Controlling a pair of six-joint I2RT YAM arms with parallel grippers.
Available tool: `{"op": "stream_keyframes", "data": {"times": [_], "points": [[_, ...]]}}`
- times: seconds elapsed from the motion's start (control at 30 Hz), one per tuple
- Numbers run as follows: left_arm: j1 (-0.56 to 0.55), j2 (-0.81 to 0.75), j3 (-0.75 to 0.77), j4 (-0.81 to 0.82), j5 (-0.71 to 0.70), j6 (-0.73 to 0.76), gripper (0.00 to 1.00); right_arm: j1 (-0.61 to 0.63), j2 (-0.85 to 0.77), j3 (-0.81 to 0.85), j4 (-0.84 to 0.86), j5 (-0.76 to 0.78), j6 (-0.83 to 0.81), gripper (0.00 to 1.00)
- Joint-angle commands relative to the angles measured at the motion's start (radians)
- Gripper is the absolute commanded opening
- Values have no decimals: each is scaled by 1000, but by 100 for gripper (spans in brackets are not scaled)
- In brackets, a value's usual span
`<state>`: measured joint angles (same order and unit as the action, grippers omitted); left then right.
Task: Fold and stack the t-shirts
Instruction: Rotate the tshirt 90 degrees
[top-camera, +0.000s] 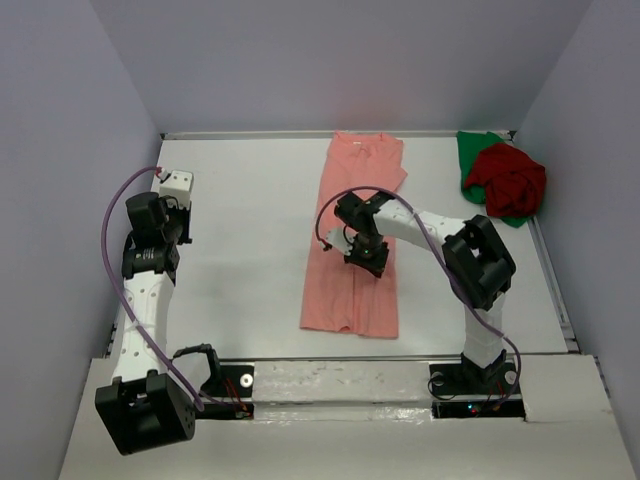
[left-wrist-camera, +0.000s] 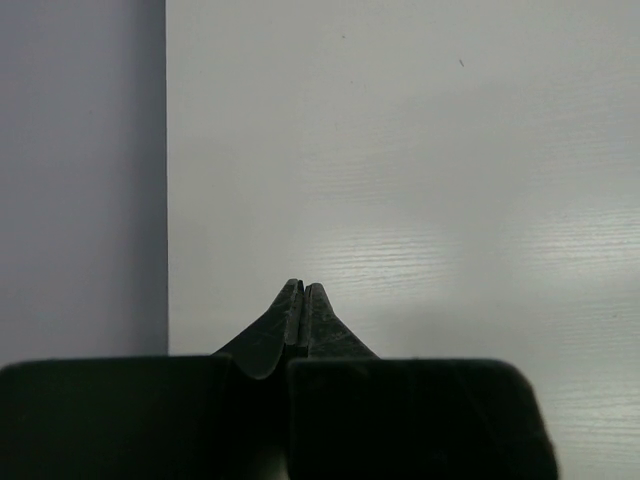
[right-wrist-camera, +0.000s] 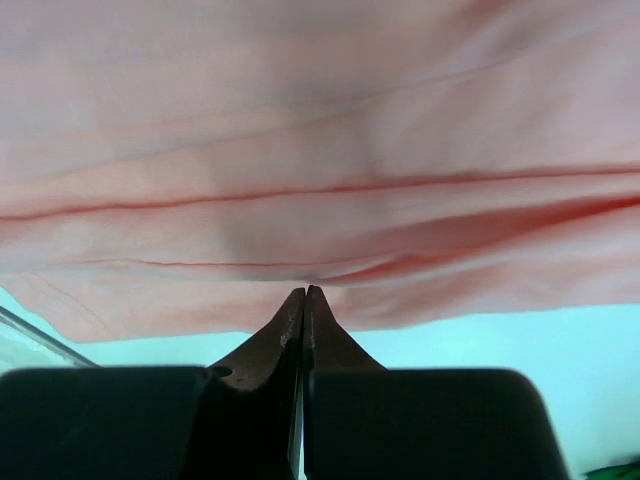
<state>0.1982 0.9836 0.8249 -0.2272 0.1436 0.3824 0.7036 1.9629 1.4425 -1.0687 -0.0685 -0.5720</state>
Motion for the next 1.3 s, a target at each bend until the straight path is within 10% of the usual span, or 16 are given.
{"op": "stream_keyframes", "data": {"times": [0.0,0.57,1.27], "points": [[4,-2,46,11,25,-13,0,-7,-67,180,-55,-60,-12,0],[4,-2,39,9,37,-10,0,-200,70,564,147,211,73,0],[3,50,48,0,34,-2,0,-292,392,766,285,131,106,0]]}}
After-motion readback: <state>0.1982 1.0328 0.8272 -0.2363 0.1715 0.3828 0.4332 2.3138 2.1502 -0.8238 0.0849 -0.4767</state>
